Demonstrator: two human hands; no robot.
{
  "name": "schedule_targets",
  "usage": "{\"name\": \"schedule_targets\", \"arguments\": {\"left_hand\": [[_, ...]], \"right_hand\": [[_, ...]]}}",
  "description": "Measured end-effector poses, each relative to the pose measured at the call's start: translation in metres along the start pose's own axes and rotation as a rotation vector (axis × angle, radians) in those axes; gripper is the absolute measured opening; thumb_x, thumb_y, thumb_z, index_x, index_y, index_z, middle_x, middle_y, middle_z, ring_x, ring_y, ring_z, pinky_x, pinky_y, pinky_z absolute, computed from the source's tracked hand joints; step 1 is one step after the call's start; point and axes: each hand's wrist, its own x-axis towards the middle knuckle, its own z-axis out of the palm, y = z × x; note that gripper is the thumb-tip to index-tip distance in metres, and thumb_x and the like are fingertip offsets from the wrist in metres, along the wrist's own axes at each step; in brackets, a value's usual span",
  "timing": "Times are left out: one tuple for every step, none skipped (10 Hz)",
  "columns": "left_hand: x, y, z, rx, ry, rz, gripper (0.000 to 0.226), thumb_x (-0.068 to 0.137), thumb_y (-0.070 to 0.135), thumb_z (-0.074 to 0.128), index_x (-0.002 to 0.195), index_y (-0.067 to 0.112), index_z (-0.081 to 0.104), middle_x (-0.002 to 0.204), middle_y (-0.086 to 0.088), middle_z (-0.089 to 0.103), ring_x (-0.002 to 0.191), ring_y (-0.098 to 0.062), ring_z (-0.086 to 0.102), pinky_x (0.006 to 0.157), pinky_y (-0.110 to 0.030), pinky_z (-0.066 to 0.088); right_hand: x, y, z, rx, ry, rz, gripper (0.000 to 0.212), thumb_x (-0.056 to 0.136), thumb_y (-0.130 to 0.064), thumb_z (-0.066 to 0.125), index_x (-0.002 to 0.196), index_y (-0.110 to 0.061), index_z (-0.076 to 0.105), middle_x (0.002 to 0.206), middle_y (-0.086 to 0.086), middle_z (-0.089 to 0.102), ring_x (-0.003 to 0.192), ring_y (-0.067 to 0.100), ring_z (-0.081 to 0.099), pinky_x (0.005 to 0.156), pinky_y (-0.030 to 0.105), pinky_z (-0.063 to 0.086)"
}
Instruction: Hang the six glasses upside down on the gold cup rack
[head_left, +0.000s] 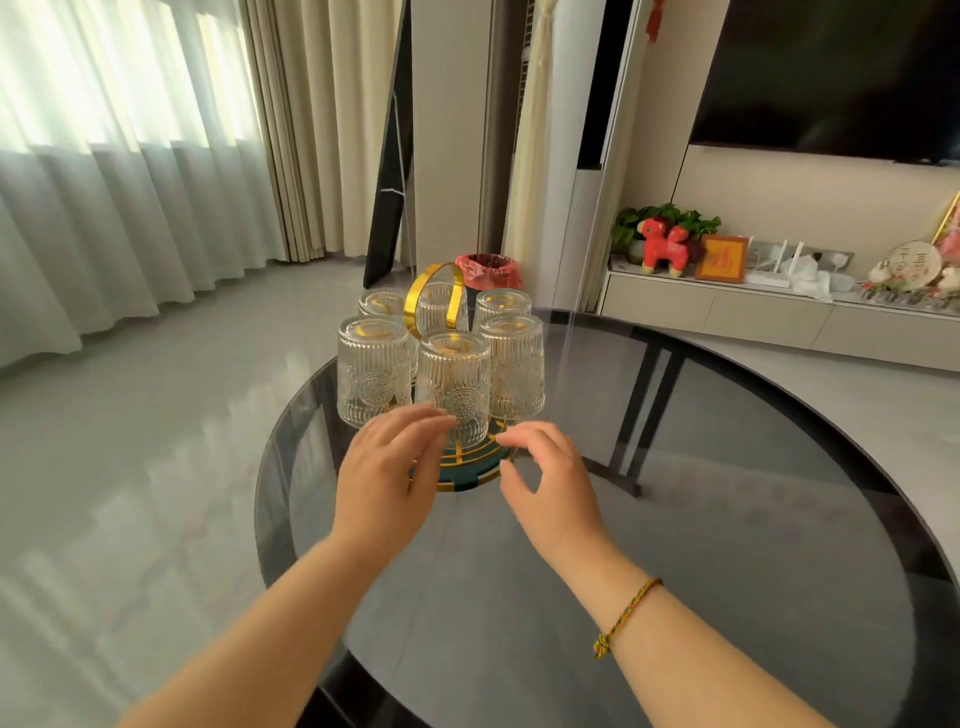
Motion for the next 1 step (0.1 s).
{"name": "schedule_targets", "arguments": {"left_hand": [[-0.0353,0.0067,0.0226,0.024,-0.135,0.049,0.029,0.08,0.021,0.041,0.085,0.009,0.068,0.087,-0.008,0.072,0.088,-0.015,0.059,0.078,-0.025,0.04]], "right_hand": [[-0.0232,0.0173,0.0091,-0.021,-0.018,0.102,0.018,0.077,-0.001,0.054,0.092,-0.006,0.062,0.103,0.009,0.06,0.098,0.019,0.047,0.078,0.0,0.022]]}}
